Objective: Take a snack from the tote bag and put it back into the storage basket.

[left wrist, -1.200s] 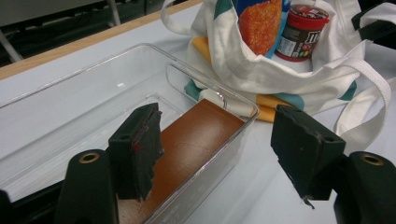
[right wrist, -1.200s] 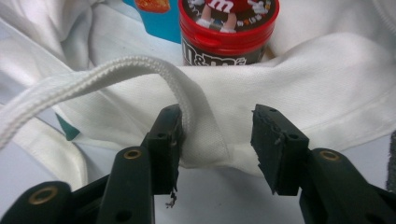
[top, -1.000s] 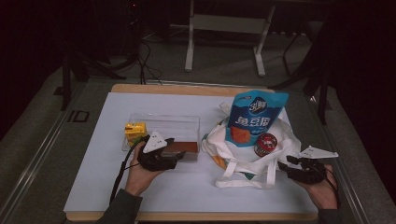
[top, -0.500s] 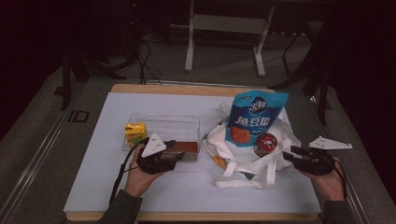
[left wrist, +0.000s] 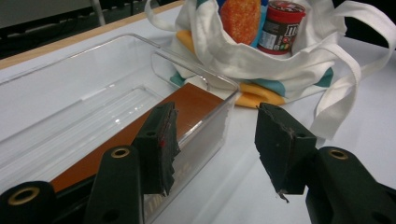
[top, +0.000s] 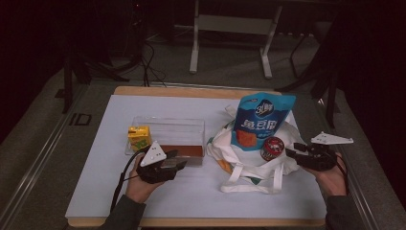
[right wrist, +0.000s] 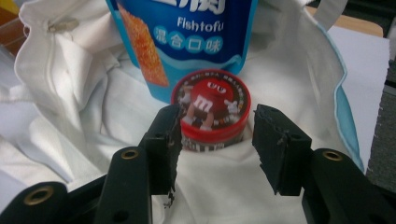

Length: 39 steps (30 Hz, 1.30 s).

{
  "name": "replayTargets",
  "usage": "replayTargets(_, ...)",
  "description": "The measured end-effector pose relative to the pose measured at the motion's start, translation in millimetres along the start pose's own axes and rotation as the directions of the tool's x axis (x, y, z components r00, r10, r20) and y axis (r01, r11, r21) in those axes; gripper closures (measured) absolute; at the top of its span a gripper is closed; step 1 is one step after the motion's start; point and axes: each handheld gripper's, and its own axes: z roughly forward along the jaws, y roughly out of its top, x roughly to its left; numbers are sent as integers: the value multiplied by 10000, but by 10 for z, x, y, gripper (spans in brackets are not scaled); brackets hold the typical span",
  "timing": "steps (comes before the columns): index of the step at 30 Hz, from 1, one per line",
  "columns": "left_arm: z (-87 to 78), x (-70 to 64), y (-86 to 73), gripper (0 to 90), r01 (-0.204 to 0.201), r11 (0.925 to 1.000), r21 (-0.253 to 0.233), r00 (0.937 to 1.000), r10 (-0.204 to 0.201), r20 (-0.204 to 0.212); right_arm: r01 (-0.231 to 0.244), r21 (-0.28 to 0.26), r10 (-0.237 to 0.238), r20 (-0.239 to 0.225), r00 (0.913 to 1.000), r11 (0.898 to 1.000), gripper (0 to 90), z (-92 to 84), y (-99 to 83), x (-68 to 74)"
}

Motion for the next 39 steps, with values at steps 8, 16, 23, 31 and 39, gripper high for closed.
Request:
replayTargets(8,25,-49,-55,496,-50,9999,-95,9999,51,101,59,155,-60,52,10000,9999,520,100,88,-55)
replayTargets(16,94,-151,-149,486,-371,9991,-183,9967,383,720,-79,5,78,100,9999,10000,520,185,186,-120)
replayTargets(23,167,-201,-222,472,-547,9982,-262,9928,572,1052,-176,-141,177,79,9998,9997,502,243,282,-127)
replayTargets(31,233,-182,-305,459,-645,9977,-195,9912,663,1142,-389,-459,376,-287,9989,9982,450,316,421,-167)
replayTargets(39,305,-186,-360,449,-845,9964,-52,9902,845,1109,-771,-623,731,-637,9953,9951,433,433,546,-191)
